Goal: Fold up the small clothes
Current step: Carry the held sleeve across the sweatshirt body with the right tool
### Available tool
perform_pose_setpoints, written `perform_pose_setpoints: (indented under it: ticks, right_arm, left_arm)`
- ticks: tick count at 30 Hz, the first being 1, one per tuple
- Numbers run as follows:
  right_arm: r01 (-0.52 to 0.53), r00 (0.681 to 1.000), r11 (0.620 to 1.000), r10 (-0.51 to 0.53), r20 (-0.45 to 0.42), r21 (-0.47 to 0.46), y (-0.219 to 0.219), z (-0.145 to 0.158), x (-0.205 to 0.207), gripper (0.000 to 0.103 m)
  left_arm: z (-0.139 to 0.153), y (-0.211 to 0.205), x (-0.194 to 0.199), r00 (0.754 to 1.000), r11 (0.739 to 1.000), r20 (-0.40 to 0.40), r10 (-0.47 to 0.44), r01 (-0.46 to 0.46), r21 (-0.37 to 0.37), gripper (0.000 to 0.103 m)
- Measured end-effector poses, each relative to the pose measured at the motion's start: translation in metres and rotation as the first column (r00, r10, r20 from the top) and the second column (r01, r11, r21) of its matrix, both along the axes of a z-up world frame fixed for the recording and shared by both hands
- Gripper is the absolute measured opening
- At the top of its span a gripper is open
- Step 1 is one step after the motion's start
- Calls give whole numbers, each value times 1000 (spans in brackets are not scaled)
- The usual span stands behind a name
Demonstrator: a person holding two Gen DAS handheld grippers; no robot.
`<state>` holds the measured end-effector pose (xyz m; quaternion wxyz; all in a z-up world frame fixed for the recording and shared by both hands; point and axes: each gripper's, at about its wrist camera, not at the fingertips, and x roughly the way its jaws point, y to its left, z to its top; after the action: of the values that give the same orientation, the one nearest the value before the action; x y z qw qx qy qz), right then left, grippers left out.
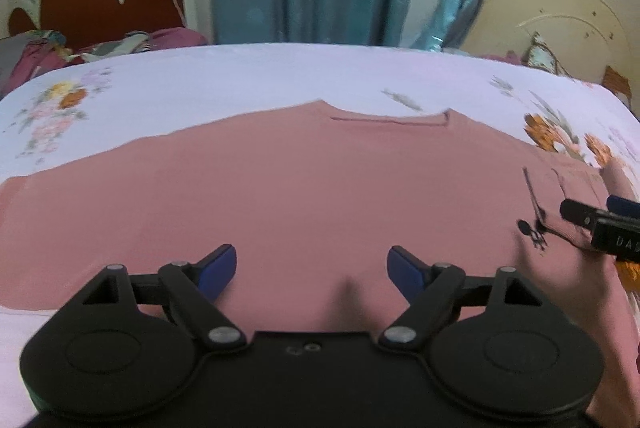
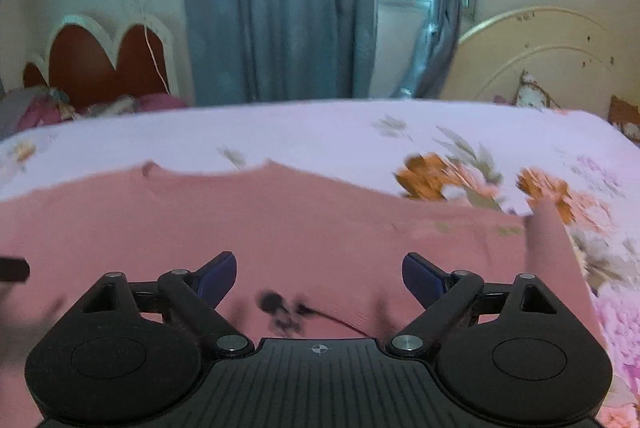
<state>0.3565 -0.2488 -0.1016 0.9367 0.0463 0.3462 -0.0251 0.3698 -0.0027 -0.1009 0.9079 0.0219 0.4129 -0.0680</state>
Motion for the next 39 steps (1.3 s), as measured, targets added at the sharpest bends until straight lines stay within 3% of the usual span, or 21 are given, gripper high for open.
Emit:
perform_pose_setpoints:
  ticks: [1, 3, 10, 11, 12, 13, 14, 15, 17, 21, 28, 35, 37, 39]
  right_arm:
    - [-3, 1000, 1000, 3, -15, -4, -3, -5, -1, 81]
    - [-14, 999, 1000, 14, -51, -8, -6, -16, 1, 60]
    - [-46, 994, 996, 38, -99, -79, -6, -46, 17, 59]
    - [-35, 995, 998, 29, -96, -58, -10, -46, 19, 59]
    - [-23, 995, 999, 19, -94, -38, -14, -46, 20, 50]
    - [-4, 996, 1000, 1, -90, -30, -17, -43, 22, 41]
    - [21, 996, 1000, -22, -88, -18, -23, -41, 23, 21]
    - [49, 995, 998, -47, -85, 32, -33, -39, 22, 14]
    - [89, 994, 990, -81, -75, 107, -45, -30, 21, 11]
    - [74, 997, 985, -75, 0, 153, -38, -2, 17, 6]
    - [-128, 990, 966, 111, 87, 226, 37, 34, 32, 6]
    - [-279, 959, 916, 283, 27, 287, 124, 10, 38, 6]
    - [-284, 952, 915, 306, -32, 286, 137, -6, 41, 19]
    - [-288, 949, 904, 314, -35, 316, 135, -10, 38, 61]
  left_arm:
    - [-1, -3, 0, 1000, 1000, -2, -4, 4, 2, 82]
    - [-3, -9, -1, 1000, 1000, -6, -11, 11, 5, 82]
    - [-3, -10, -4, 1000, 1000, -6, 8, -7, 27, 83]
    - [-4, -9, -3, 1000, 999, -9, 13, -13, 30, 83]
    - [-4, -7, -2, 1000, 999, -12, 18, -17, 30, 83]
    - [-5, -6, -2, 1000, 999, -15, 23, -22, 30, 83]
    - [-6, -4, -2, 999, 999, -18, 27, -26, 30, 83]
    - [-7, -3, -1, 999, 999, -20, 29, -29, 29, 83]
    - [-8, -1, 0, 999, 999, -21, 35, -35, 29, 84]
    - [-9, 10, 4, 998, 998, -32, 61, -60, 9, 83]
    - [-16, 40, 16, 989, 990, -47, 141, -141, 6, 83]
    - [-12, 78, 14, 975, 976, -41, 216, -217, -4, 84]
    - [-10, 84, 14, 975, 975, -45, 220, -221, -22, 85]
    - [-10, 83, 16, 977, 977, -55, 208, -210, -42, 85]
